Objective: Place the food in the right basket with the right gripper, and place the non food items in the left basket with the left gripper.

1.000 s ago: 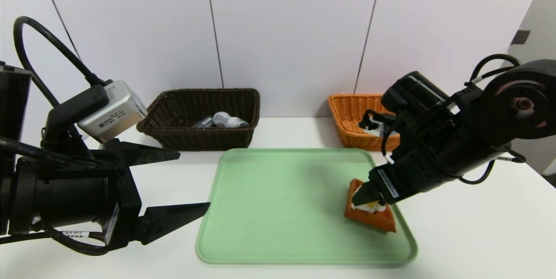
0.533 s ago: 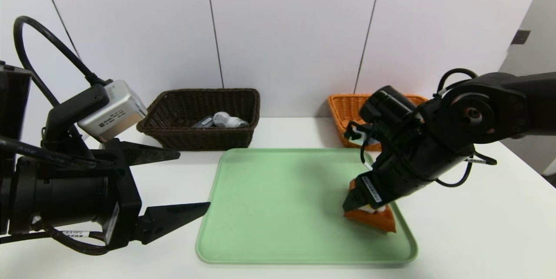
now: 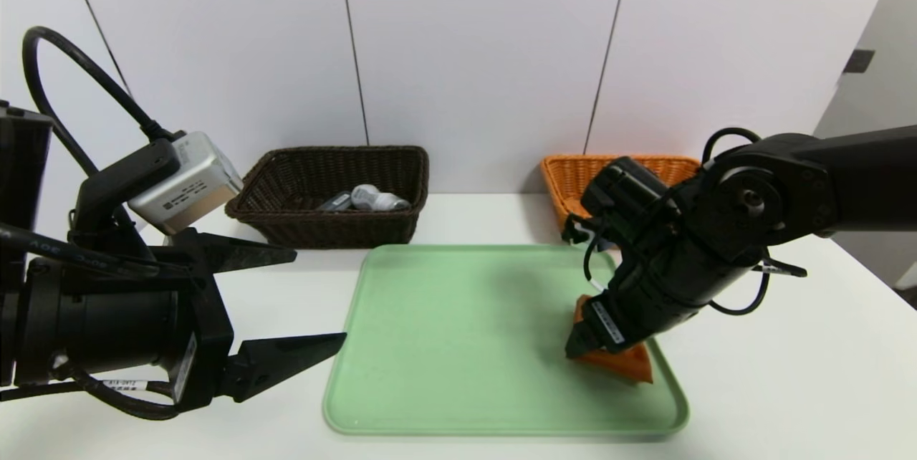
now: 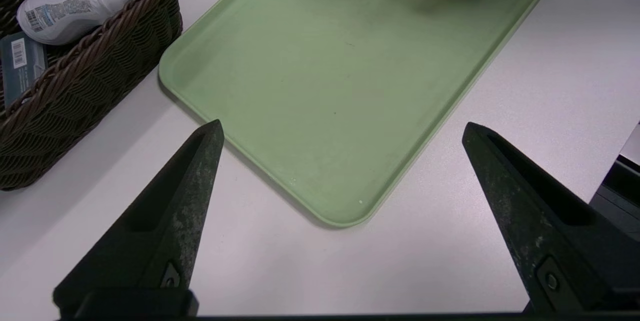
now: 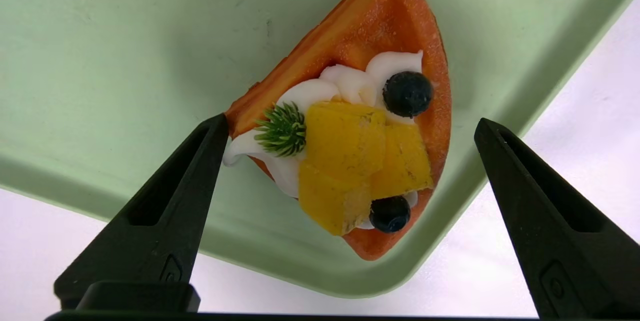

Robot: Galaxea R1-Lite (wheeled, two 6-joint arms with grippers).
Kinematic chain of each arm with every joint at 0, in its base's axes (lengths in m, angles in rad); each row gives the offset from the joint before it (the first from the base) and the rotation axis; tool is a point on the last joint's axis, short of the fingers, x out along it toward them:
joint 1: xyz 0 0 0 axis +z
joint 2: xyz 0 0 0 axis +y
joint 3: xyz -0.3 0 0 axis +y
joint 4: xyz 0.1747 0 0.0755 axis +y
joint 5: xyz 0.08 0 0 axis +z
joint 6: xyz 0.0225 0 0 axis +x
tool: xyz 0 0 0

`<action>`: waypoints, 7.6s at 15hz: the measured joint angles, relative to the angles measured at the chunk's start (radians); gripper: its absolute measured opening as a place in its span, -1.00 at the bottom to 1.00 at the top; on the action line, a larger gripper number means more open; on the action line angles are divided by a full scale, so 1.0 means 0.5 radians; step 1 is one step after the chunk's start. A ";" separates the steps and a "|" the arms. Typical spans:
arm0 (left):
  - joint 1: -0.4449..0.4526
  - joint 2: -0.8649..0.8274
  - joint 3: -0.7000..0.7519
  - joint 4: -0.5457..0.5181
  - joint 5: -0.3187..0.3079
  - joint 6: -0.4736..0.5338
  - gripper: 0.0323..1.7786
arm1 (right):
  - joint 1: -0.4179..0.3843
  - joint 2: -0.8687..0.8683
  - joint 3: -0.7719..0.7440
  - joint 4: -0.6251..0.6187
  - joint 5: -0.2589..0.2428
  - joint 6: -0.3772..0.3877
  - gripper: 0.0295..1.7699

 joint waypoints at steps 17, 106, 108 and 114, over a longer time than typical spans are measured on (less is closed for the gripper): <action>0.003 0.004 -0.001 -0.004 0.000 -0.003 0.90 | 0.021 -0.014 -0.022 -0.003 0.005 0.011 -0.07; 0.938 -1.496 0.480 0.505 1.019 -0.116 0.90 | -0.866 -2.656 0.507 0.661 -0.214 0.239 0.91; 0.938 -1.526 0.494 0.501 1.016 -0.116 0.90 | -0.895 -2.775 0.588 0.625 -0.220 0.151 0.91; 1.066 -1.716 0.665 0.429 0.840 -0.128 0.90 | -0.951 -3.035 0.846 0.228 -0.214 -0.056 0.92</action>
